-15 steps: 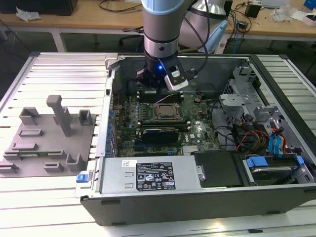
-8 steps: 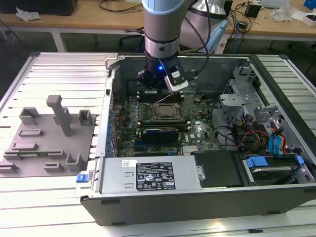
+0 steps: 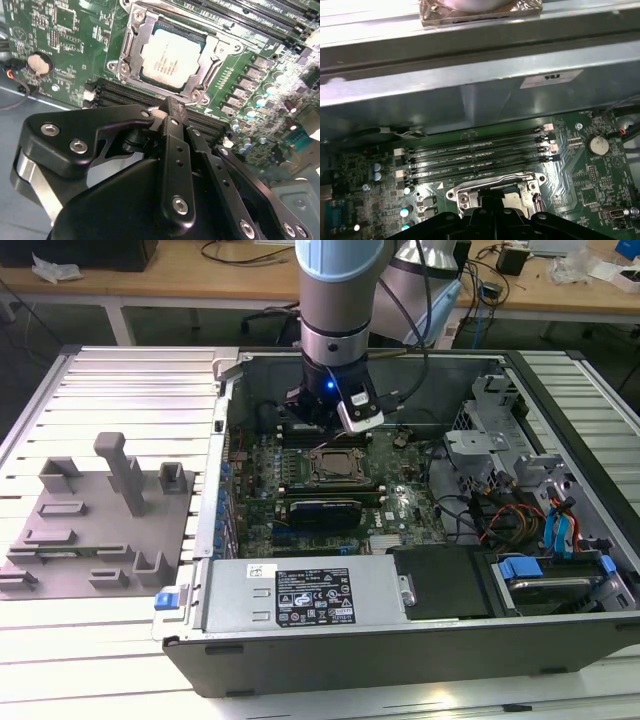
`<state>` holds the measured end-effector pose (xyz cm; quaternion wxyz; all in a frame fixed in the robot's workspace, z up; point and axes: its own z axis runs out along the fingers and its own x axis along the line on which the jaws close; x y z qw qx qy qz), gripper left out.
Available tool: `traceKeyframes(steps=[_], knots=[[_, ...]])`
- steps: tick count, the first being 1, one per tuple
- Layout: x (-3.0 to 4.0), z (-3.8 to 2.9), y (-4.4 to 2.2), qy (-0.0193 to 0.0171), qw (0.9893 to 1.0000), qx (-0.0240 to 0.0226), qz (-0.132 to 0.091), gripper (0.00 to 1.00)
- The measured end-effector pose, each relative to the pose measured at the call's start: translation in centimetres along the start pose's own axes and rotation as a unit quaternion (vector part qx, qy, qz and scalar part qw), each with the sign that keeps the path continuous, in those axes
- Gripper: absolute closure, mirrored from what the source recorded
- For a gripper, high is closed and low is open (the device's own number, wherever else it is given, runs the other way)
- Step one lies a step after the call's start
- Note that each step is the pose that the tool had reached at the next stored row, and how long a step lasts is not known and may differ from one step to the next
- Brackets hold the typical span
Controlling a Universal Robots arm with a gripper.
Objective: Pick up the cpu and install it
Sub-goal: 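Install the first cpu locking lever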
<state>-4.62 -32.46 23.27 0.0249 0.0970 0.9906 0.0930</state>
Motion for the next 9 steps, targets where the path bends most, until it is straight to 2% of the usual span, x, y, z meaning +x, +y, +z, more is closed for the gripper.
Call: traceKeyframes(steps=[4, 9], knots=[[0.03, 0.52, 0.02, -0.0068, 0.9994, 0.0012, 0.035, 0.89], [0.15, 1.08, 0.42, -0.0085, 0.9990, 0.0015, 0.044, 0.89]])
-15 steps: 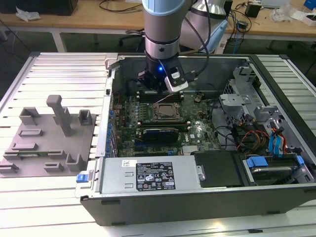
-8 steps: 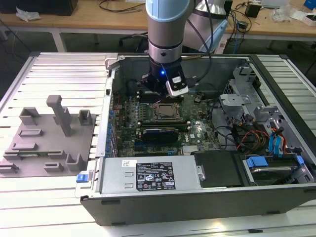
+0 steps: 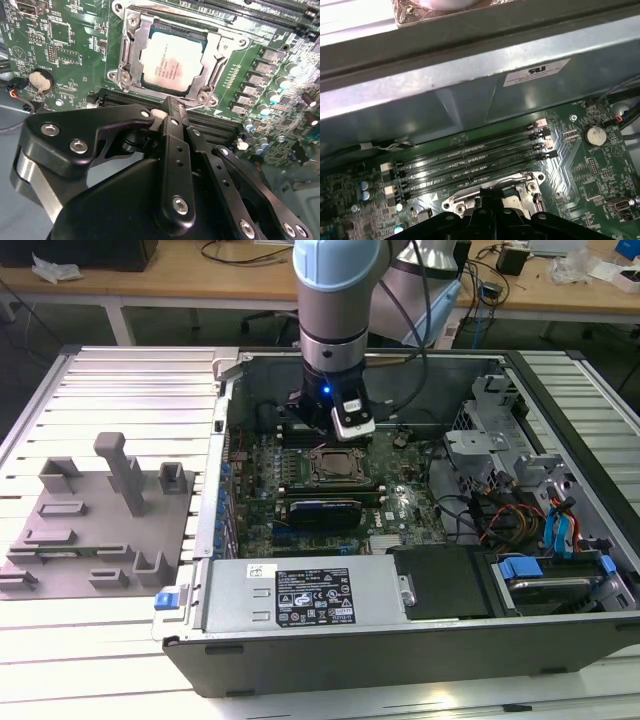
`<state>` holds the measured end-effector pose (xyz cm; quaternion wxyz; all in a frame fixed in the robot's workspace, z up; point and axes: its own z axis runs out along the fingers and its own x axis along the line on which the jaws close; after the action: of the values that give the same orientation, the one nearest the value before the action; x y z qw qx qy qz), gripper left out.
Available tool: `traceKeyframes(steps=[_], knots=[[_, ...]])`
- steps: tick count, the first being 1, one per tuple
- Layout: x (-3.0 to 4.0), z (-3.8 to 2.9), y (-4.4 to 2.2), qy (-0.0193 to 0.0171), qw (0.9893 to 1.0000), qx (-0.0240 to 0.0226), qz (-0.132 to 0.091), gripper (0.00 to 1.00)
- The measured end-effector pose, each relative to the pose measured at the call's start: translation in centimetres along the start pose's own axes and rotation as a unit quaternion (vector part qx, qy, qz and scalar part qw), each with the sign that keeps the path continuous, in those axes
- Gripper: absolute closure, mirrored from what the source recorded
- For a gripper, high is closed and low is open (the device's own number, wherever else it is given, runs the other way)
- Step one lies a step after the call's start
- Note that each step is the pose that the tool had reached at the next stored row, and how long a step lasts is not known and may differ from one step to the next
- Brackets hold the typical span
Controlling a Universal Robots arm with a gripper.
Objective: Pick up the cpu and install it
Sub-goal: 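Install the first cpu locking lever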
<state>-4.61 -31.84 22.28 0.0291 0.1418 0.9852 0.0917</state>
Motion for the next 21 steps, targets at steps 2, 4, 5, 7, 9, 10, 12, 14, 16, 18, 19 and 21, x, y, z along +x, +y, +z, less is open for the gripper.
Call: traceKeyframes(steps=[2, 4, 5, 7, 9, 10, 12, 14, 16, 18, 19, 21], knots=[[0.11, 0.17, 0.33, -0.0006, 1.0000, 0.0001, 0.003, 0.89], [0.22, 0.26, 0.67, -0.0008, 1.0000, 0.0001, 0.004, 0.89], [0.25, 0.30, 0.80, -0.0009, 1.0000, 0.0001, 0.004, 0.89], [0.25, 0.37, 0.80, -0.0020, 0.9999, 0.0002, 0.010, 0.89], [0.25, 0.57, 0.77, -0.0069, 0.9993, 0.0010, 0.036, 0.89], [0.26, 0.65, 0.75, -0.0090, 0.9989, 0.0015, 0.047, 0.89], [0.26, 0.80, 0.72, -0.0131, 0.9976, 0.0021, 0.068, 0.89], [0.26, 0.98, 0.69, -0.0181, 0.9954, 0.0030, 0.094, 0.89], [0.26, 0.99, 0.69, -0.0194, 0.9947, 0.0033, 0.101, 0.89], [0.26, 1.00, 0.69, -0.0195, 0.9947, 0.0032, 0.101, 0.89], [0.27, 1.00, 0.69, -0.0196, 0.9946, 0.0032, 0.102, 0.89], [0.31, 1.05, 0.76, -0.0271, 0.9897, 0.0045, 0.141, 0.89]])
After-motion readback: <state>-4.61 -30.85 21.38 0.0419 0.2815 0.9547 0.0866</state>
